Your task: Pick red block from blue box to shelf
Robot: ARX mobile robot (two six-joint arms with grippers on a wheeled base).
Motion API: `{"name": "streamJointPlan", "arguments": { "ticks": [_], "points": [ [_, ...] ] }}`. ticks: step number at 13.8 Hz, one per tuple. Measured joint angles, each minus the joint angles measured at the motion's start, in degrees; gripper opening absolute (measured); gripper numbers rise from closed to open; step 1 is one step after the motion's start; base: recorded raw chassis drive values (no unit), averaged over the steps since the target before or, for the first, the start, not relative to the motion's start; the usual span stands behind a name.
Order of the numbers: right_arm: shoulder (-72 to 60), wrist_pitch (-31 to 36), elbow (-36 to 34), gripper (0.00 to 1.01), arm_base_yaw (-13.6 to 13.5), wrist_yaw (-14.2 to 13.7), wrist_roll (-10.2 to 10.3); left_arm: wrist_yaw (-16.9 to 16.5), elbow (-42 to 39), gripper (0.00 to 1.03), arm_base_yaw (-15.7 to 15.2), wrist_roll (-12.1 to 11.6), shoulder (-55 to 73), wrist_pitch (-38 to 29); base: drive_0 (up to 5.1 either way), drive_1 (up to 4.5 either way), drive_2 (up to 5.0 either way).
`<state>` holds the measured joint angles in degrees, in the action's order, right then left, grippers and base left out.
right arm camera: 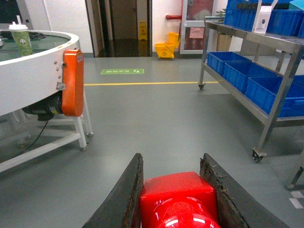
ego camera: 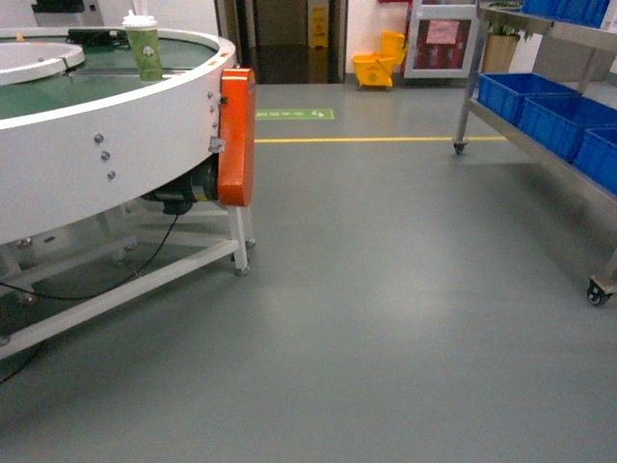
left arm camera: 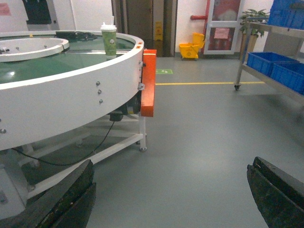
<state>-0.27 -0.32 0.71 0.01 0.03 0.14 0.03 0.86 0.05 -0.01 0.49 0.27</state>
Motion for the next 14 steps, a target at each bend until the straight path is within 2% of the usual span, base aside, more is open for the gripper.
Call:
{"name": "streamJointPlan", "arguments": {
  "ticks": [14],
  "points": [
    [0.00,0.04,0.00,0.29,0.00,-0.02,0.00,0.00,0.00,0.98,0.00,0.00,0.00,0.11,0.1,4.31,-4.2]
  ]
}}
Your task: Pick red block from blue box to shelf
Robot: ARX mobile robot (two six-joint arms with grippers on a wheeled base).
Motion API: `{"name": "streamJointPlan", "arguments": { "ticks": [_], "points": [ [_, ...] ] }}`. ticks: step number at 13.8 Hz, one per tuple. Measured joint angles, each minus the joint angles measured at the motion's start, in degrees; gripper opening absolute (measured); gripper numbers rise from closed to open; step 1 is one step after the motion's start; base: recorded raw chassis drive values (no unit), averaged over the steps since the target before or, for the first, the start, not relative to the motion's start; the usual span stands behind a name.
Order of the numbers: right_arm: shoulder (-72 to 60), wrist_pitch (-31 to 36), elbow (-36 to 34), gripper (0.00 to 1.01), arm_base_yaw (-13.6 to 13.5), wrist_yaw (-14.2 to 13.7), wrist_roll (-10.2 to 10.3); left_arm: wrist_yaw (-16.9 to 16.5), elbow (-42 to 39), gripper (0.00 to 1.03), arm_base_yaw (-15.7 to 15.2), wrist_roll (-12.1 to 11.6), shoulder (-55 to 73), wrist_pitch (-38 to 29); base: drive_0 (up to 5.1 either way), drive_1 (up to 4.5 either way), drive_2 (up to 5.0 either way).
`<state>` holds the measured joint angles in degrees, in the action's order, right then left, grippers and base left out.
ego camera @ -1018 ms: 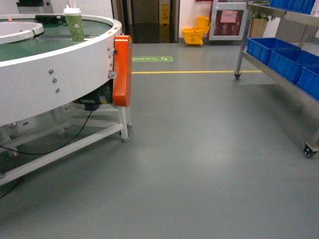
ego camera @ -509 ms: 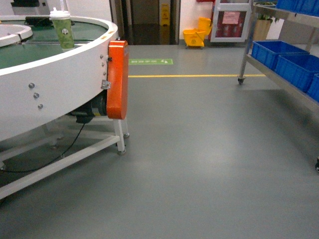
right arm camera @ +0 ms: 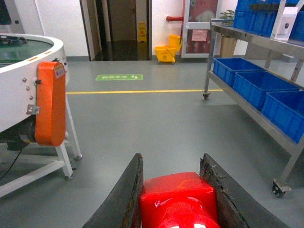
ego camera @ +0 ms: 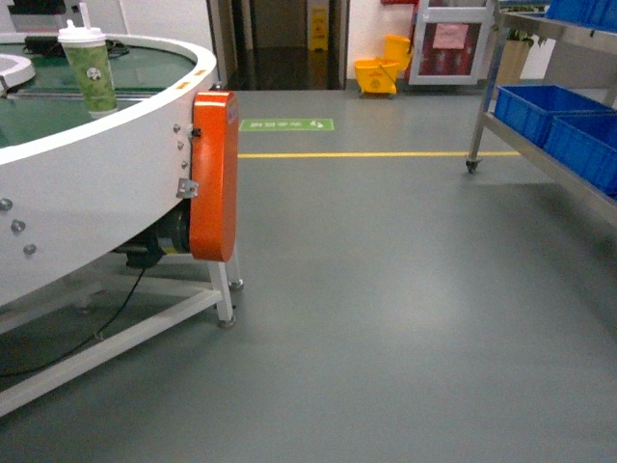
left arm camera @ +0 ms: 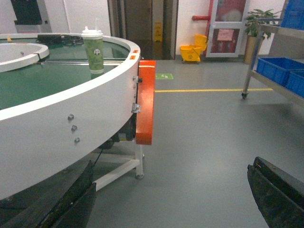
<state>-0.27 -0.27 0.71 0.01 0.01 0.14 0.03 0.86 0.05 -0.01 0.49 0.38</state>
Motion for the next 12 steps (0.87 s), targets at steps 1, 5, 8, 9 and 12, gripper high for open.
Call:
{"name": "streamJointPlan", "arguments": {
  "ticks": [1,5,8,9,12],
  "points": [
    [0.00,0.04,0.00,0.29,0.00,0.02,0.00,0.00,0.00,0.98,0.00,0.00,0.00,-0.17,0.1,4.36,-4.2],
    [0.00,-0.15,0.00,0.29,0.00,0.02,0.00,0.11,0.00,0.98,-0.11,0.00,0.00,0.04,-0.5,1.14,-2.2],
    [0.00,0.00,0.00,0.29,0.00,0.02,0.00,0.02,0.00,0.98,-0.09,0.00,0.00,-0.11,-1.2,-1.17,-1.2],
    [0.00,-0.02,0.00,0.29,0.00,0.02,0.00,0.04,0.00,0.98,-0.09,0.00,0.00,-0.13,-1.2,-1.17,-1.2],
    [0.00,-0.02,0.00,0.29,0.00,0.02,0.02,0.02,0.00,0.98,-0.09,0.00,0.00,-0.11,-1.4,-1.44,-1.4]
  ]
}}
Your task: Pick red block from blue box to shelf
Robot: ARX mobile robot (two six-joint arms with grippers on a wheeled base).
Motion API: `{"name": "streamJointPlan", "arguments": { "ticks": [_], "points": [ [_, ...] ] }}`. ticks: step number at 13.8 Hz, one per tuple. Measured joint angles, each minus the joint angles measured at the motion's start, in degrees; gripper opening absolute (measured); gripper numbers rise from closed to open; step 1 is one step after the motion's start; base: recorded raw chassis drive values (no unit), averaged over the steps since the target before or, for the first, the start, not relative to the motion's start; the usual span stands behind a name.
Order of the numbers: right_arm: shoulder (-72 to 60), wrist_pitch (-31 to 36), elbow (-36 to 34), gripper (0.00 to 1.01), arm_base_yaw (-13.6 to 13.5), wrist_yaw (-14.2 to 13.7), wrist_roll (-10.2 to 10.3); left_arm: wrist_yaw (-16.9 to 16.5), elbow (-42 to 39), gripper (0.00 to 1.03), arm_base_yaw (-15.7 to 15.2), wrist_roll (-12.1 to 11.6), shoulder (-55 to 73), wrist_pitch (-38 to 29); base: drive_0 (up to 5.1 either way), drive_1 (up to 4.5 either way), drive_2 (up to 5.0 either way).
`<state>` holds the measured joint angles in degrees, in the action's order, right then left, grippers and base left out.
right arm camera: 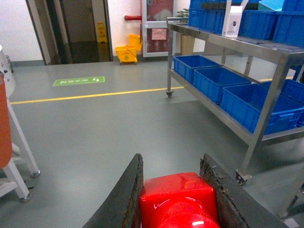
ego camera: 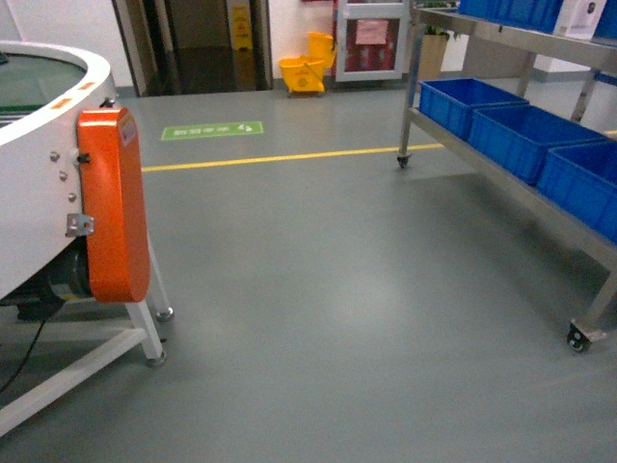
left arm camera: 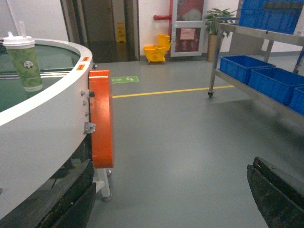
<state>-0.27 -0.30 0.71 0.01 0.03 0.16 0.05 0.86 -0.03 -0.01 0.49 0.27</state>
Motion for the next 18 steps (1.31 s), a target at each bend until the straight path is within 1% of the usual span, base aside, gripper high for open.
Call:
{"name": "streamJointPlan", "arguments": {
  "ticks": [18],
  "points": [
    [0.00,0.02,0.00,0.29,0.00,0.00,-0.02,0.00,0.00,0.98,0.00,0.00,0.00,-0.02,-1.6,-1.56,-1.6]
  ]
}}
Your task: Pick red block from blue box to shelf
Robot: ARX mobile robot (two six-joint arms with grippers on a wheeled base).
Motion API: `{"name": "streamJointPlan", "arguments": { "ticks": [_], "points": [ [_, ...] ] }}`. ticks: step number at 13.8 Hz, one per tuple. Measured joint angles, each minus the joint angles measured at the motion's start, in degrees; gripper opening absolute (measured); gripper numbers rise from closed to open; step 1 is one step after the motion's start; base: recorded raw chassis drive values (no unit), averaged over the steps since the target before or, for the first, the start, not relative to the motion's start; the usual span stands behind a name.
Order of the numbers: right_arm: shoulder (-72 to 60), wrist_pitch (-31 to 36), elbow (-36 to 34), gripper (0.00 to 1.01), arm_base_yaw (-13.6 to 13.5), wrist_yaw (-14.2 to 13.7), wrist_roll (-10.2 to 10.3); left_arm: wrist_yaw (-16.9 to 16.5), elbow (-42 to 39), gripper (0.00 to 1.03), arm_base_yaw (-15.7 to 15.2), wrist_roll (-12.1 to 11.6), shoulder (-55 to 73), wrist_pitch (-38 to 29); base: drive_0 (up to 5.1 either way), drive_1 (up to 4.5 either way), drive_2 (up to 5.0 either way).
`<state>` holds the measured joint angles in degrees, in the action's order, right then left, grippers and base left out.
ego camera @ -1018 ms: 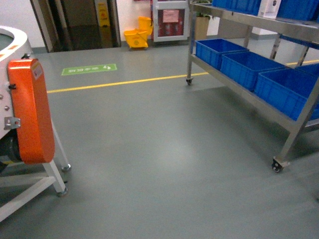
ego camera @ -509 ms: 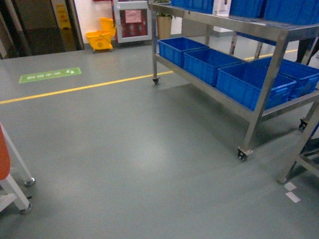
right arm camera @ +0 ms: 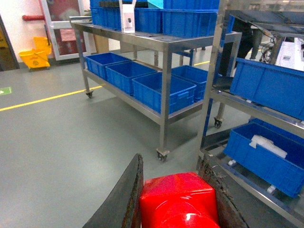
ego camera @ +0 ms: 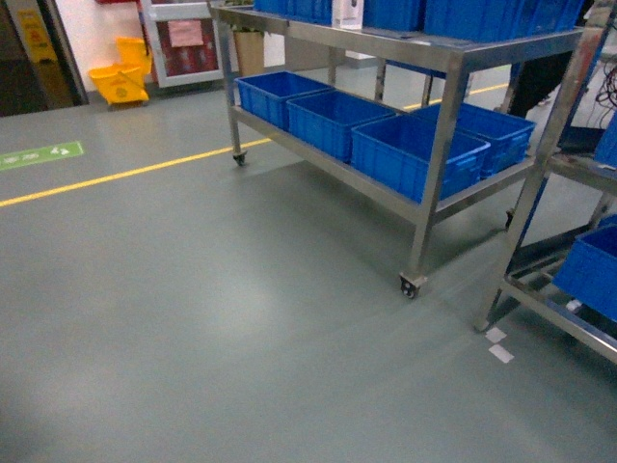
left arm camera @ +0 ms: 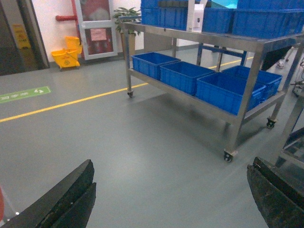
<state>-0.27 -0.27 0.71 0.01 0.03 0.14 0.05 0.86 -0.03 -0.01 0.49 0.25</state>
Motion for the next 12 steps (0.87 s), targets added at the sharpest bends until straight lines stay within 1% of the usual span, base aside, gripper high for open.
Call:
{"name": "streamJointPlan", "arguments": {
  "ticks": [12],
  "points": [
    [0.00,0.00,0.00,0.29,0.00,0.00,0.00,0.00,0.00,0.98,0.00,0.00,0.00,0.00,-1.5,-1.52,-1.5]
  ]
}}
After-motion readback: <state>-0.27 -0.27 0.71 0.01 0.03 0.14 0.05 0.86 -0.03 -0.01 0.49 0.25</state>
